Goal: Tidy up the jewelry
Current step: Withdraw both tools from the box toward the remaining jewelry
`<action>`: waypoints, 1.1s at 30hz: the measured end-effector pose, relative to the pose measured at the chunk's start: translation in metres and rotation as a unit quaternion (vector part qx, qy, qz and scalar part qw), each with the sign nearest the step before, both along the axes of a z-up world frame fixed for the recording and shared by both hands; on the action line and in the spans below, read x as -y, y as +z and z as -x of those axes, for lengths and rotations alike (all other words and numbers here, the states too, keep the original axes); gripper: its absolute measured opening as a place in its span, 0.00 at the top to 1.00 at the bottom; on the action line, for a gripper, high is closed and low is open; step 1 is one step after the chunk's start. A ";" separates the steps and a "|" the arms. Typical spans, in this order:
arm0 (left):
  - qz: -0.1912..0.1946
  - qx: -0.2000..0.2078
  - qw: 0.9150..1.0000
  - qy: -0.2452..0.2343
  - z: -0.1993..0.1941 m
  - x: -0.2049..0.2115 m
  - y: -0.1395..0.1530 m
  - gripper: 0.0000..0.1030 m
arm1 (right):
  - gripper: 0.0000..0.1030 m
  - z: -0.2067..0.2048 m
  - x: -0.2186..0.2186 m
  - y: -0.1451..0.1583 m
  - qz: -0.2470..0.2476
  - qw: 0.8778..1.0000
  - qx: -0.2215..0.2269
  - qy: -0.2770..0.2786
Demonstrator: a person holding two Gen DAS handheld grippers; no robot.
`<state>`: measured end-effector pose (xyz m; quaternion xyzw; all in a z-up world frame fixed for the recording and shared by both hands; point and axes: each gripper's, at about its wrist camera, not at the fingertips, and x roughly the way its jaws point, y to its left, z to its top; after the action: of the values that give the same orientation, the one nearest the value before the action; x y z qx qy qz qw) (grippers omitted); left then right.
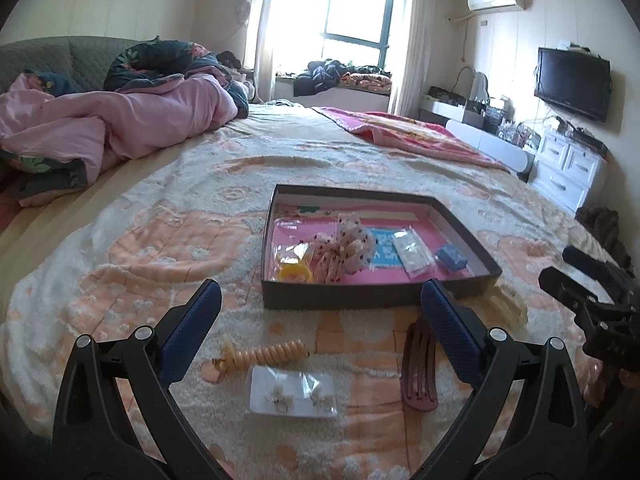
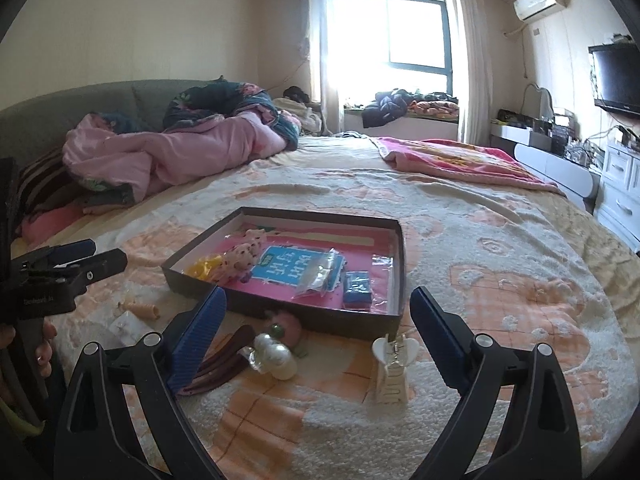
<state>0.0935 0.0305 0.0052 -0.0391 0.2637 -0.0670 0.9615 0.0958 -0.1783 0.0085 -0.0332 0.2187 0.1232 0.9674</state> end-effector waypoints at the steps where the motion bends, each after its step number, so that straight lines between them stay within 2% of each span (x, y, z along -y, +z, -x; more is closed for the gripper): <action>1: -0.002 -0.004 1.000 -0.001 0.001 0.001 -0.002 0.11 | 0.12 0.001 -0.002 -0.001 0.002 1.000 0.000 0.002; 11: -0.017 -0.030 0.999 -0.002 0.007 0.004 -0.015 0.11 | 0.12 0.003 -0.014 -0.010 0.015 1.000 -0.008 0.025; 21: -0.005 -0.091 0.996 0.019 0.008 -0.009 -0.037 0.11 | 0.12 0.002 -0.020 -0.022 0.026 0.999 -0.021 0.033; 28: 0.023 -0.145 0.988 0.043 0.003 -0.024 -0.058 0.11 | 0.12 -0.003 -0.021 -0.031 0.032 0.999 -0.032 0.030; 33: 0.063 -0.173 0.982 0.044 -0.004 -0.035 -0.074 0.11 | 0.12 -0.007 -0.024 -0.040 0.040 0.998 -0.039 0.028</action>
<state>0.0971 0.0654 -0.0688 -0.1218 0.4192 -0.0333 0.8991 0.1029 -0.1542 -0.0316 -0.0731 0.2603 0.1423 0.9522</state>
